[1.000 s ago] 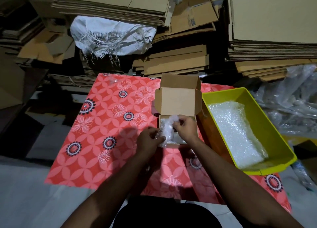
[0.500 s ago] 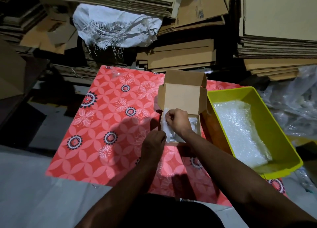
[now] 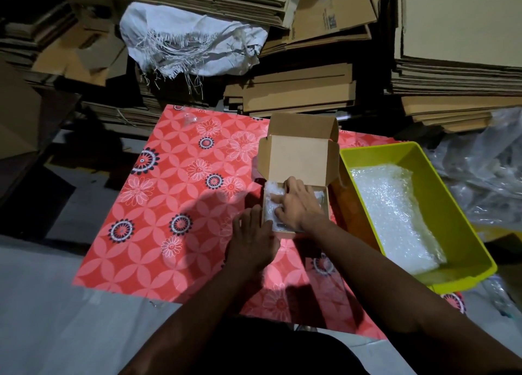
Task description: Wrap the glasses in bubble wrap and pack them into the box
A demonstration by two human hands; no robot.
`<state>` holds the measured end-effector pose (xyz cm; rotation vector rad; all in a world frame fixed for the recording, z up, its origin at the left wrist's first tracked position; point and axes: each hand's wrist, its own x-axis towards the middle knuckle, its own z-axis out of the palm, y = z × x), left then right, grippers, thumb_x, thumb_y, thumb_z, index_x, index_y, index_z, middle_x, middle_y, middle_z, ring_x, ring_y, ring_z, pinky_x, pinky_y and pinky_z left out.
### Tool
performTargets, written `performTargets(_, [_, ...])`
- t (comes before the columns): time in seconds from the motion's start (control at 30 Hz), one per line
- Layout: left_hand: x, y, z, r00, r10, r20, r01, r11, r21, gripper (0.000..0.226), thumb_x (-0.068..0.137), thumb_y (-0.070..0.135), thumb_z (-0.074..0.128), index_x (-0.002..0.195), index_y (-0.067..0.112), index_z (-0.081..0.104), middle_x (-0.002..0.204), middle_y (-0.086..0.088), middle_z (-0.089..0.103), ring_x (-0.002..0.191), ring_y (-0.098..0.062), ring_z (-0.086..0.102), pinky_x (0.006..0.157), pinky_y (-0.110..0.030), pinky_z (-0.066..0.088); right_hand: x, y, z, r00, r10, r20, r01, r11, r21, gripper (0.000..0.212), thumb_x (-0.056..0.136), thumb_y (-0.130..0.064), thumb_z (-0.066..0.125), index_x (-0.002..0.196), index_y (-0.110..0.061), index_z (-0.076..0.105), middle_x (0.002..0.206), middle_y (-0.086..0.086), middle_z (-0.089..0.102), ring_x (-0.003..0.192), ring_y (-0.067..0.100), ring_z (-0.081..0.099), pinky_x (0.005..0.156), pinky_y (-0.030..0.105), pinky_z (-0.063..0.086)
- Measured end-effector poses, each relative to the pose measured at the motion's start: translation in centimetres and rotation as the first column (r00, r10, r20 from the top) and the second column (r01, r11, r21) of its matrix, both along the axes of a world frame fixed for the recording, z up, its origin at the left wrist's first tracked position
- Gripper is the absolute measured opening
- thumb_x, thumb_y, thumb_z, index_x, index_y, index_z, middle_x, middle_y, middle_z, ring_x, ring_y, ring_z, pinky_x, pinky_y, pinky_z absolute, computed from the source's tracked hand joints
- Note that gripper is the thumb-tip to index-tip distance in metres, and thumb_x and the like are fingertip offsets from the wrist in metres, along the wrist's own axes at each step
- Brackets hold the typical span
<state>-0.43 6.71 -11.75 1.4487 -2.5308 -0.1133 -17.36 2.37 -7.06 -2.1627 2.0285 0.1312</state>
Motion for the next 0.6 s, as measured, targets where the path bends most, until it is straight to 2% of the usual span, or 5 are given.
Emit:
performTargets(0.1, [0.0,-0.6,0.2,0.996,-0.089,0.014,0.089,0.996,-0.022,0.039,0.079,0.043,0.06,0.104,0.013,0.065,0.134,-0.017,0.054,0.118,-0.037,0.048,0.094,-0.048,0.039,0.2,-0.2,0.4,0.996,0.079,-0.029,-0.079,0.997,-0.008,0.042,0.09,-0.048,0.053,0.128,-0.032,0.064,0.119,0.006,0.041,0.113,0.025,0.04,0.093,0.042,0.039])
performTargets(0.27, [0.8,-0.8,0.4,0.96,-0.281,-0.012,0.279,0.958,-0.065,0.03,0.078,0.035,0.063,0.103,0.017,0.065,0.109,-0.001,0.063,0.113,-0.027,0.054,0.093,-0.043,0.041,-0.6,-1.0,0.8,0.951,0.048,0.307,-0.02,0.996,-0.091,0.04,0.081,-0.007,0.065,0.121,-0.013,0.067,0.123,0.007,0.06,0.113,0.027,0.053,0.096,0.034,0.046])
performTargets(0.37, [1.1,-0.5,0.3,0.963,-0.268,0.016,0.268,0.963,-0.036,0.037,0.079,0.039,0.059,0.111,0.019,0.064,0.11,0.002,0.064,0.118,-0.027,0.053,0.097,-0.045,0.036,-0.4,-1.4,1.0,0.986,0.077,0.15,-0.062,0.993,-0.1,0.044,0.083,-0.012,0.065,0.127,-0.019,0.066,0.124,0.001,0.063,0.112,0.024,0.048,0.092,0.037,0.044])
performTargets(0.43, [1.1,-0.5,0.4,0.964,-0.264,0.022,0.264,0.964,-0.011,0.038,0.079,0.04,0.057,0.111,0.02,0.064,0.11,0.002,0.064,0.117,-0.027,0.051,0.097,-0.045,0.035,-0.4,-1.5,1.2,0.995,0.1,0.032,-0.096,0.99,-0.106,0.041,0.087,-0.022,0.064,0.127,-0.028,0.068,0.122,0.002,0.051,0.112,0.025,0.041,0.087,0.039,0.04])
performTargets(0.6, [1.0,-0.2,0.3,0.972,-0.232,0.045,0.23,0.972,0.048,0.041,0.078,0.042,0.055,0.113,0.021,0.062,0.112,0.003,0.062,0.112,-0.027,0.052,0.097,-0.045,0.034,-0.8,-1.9,1.4,0.996,0.05,-0.072,-0.052,0.998,-0.032,0.038,0.091,-0.033,0.057,0.127,-0.041,0.065,0.114,0.002,0.037,0.11,0.025,0.037,0.088,0.04,0.036])
